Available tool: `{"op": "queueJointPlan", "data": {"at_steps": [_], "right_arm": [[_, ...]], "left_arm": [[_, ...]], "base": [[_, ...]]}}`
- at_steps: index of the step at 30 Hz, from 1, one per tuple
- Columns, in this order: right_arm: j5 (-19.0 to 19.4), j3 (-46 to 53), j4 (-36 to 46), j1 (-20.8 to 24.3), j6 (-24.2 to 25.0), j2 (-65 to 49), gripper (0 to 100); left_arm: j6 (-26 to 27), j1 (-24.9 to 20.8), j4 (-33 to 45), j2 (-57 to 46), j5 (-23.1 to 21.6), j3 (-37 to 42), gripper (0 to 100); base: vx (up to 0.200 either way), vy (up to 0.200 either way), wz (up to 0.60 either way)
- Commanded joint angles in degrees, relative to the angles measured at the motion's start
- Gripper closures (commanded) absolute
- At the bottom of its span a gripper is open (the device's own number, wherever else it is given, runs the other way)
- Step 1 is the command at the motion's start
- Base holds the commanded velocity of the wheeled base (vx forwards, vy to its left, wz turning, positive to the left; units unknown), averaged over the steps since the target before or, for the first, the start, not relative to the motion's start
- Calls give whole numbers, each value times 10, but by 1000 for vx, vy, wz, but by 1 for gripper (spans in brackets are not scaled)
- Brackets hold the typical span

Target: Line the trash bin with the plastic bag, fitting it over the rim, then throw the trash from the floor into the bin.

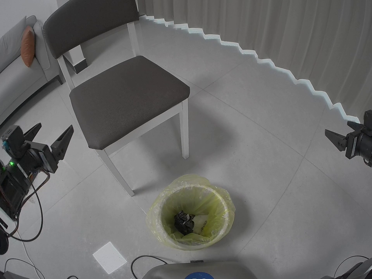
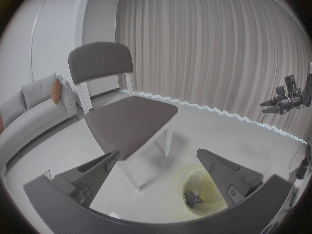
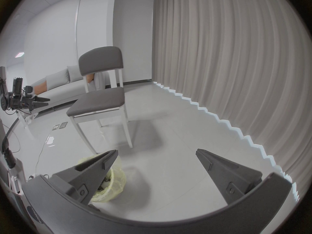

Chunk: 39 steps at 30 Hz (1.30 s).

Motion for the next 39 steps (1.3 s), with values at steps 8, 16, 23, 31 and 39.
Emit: {"op": "queueJointPlan", "data": {"at_steps": [8,16,23,31,39], "right_arm": [[2,3,127,-32,76,-197,0],[1,32,151,-34,102,-273,0],[3,64,151,-34,105,-339,0],[30,106,153,-34,108,-433,0],[37,110,188,-31,110,-520,0]], "left_arm": [[-6,39,116,-205,-9,57,0],[-8,67,134,-286,-21,86,0],[-41,82,181,-357,-25,82,0],[-52,88,213,-429,-35,98,0],[-71,120,299,-532,-81,86,0]], "base": [[0,0,0],[0,0,0],[0,0,0],[0,0,0],[0,0,0]]}}
